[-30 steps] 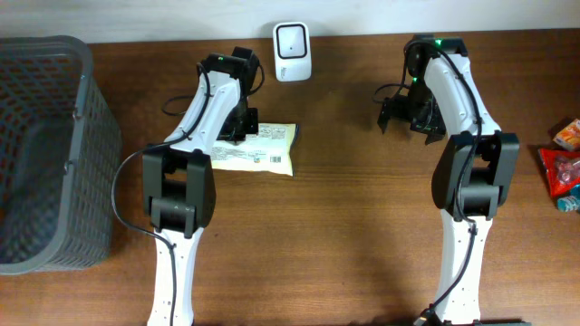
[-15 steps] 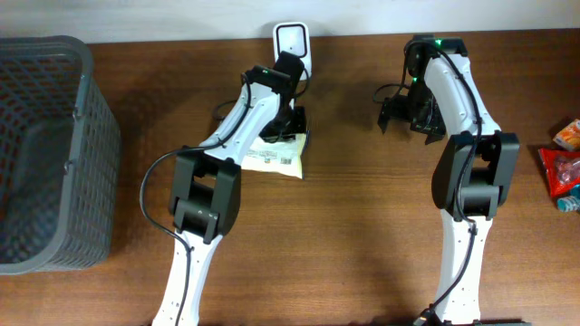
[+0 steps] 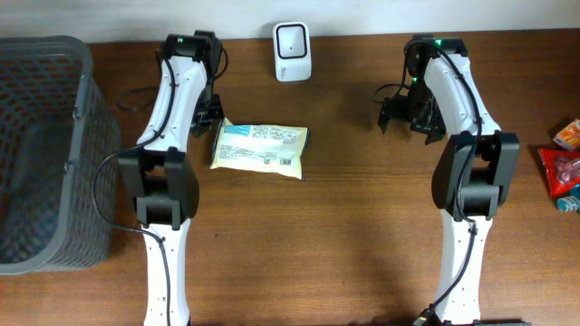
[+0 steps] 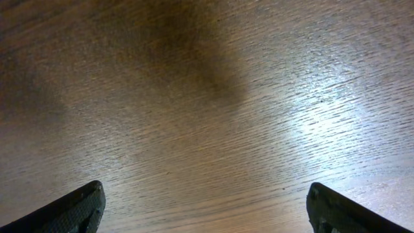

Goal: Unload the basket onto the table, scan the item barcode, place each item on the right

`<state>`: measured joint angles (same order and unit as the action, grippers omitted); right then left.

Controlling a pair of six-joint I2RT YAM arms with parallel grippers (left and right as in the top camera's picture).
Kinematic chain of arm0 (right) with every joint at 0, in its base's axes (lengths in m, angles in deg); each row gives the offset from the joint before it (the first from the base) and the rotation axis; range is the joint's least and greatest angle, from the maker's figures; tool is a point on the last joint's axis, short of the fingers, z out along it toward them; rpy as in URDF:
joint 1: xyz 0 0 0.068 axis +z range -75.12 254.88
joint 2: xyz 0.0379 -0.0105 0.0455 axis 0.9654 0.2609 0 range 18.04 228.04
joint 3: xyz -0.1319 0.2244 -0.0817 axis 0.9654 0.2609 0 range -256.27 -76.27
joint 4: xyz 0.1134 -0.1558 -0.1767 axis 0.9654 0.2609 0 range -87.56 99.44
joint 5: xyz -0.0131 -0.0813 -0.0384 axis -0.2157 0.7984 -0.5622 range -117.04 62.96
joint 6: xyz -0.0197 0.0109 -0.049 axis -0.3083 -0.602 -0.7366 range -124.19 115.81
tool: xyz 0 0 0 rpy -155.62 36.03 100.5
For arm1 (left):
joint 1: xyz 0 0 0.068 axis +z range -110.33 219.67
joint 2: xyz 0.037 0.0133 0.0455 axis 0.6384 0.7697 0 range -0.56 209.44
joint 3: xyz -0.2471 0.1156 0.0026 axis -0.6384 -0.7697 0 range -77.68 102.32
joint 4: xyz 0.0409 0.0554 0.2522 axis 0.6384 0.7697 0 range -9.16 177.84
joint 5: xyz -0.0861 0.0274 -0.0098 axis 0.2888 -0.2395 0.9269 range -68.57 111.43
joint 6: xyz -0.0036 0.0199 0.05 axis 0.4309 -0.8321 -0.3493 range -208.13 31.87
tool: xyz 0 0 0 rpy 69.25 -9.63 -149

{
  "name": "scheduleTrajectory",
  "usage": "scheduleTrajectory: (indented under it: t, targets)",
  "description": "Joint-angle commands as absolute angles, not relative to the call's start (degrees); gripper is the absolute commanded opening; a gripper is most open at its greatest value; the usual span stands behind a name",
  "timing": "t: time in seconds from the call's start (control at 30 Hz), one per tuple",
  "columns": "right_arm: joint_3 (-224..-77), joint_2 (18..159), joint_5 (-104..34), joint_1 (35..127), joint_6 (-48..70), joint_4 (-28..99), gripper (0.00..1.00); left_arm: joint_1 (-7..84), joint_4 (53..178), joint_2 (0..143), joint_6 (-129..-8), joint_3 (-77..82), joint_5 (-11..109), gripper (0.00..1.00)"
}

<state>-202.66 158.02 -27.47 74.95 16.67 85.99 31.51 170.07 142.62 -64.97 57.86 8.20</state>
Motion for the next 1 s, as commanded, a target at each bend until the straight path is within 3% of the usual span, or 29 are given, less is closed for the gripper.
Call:
scheduleTrajectory:
  t: [0.0, 0.13, 0.43, 0.5, 0.87, 0.97]
  targets:
    - [-203.51, 157.36, -26.75, 74.85, 17.15, 85.97, 0.98, 31.68, 165.06, 143.12, -65.50, 50.56, 8.13, 0.00]
    - [-203.51, 157.36, -26.75, 74.87, 17.15, 85.97, 0.98, 31.07, 163.77, 143.12, -65.93, 48.12, 23.81, 0.00]
    - [-203.51, 157.36, -26.75, 74.87, 17.15, 85.97, 0.98, 27.81, 163.97, 143.12, -65.87, 48.14, 31.32, 0.00]
    - [-203.51, 157.36, -26.75, 74.85, 17.15, 85.97, 0.99, 27.83, 163.86, 143.12, -65.89, 48.14, 38.17, 0.00]
    - [-203.51, 157.36, -26.75, 74.82, 17.15, 85.97, 0.98, 27.62, 168.76, 143.10, -69.85, 55.92, 39.02, 0.00]
    - [-203.51, 157.36, -26.75, 74.82, 17.15, 85.97, 0.98, 27.83, 173.91, 143.10, -69.85, 66.26, 30.45, 0.00]
